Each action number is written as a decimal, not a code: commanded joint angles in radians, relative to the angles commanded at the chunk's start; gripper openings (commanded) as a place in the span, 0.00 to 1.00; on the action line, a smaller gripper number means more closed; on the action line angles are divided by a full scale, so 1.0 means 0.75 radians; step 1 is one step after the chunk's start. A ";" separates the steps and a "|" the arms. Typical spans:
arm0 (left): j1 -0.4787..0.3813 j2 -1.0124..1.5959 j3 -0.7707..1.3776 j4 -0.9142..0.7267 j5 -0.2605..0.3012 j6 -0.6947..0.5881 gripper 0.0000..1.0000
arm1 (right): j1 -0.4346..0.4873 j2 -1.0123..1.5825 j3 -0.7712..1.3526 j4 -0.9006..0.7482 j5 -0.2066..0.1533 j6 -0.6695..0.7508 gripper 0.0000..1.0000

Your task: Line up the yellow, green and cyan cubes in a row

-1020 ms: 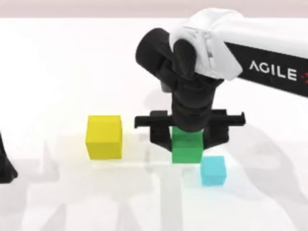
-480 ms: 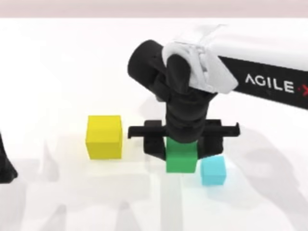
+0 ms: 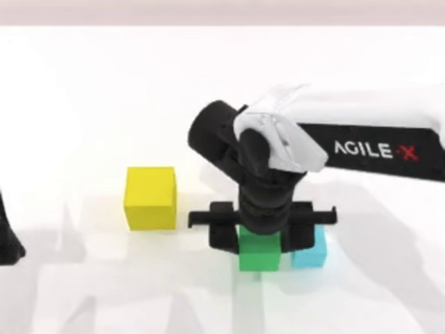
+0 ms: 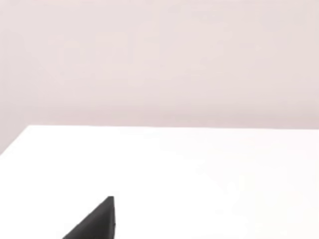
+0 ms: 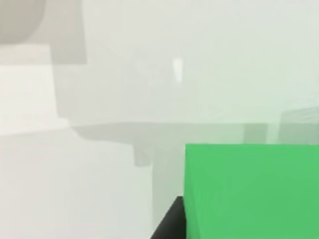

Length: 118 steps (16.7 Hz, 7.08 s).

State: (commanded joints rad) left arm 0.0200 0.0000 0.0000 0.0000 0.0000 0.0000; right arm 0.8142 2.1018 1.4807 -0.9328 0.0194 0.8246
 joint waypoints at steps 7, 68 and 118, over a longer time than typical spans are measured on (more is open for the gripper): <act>0.000 0.000 0.000 0.000 0.000 0.000 1.00 | 0.000 0.000 0.000 0.000 0.000 0.000 0.38; -0.634 2.661 2.125 -1.550 0.002 -0.619 1.00 | -1.065 -2.782 -1.964 1.224 -0.021 -1.094 1.00; -0.615 2.725 2.022 -1.398 -0.002 -0.620 0.00 | -1.072 -2.802 -1.974 1.244 -0.026 -1.099 1.00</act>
State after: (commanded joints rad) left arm -0.4413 2.0434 1.5162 -1.0482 -0.0017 -0.4653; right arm 0.0100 0.0000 0.0000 0.0000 0.0000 0.0000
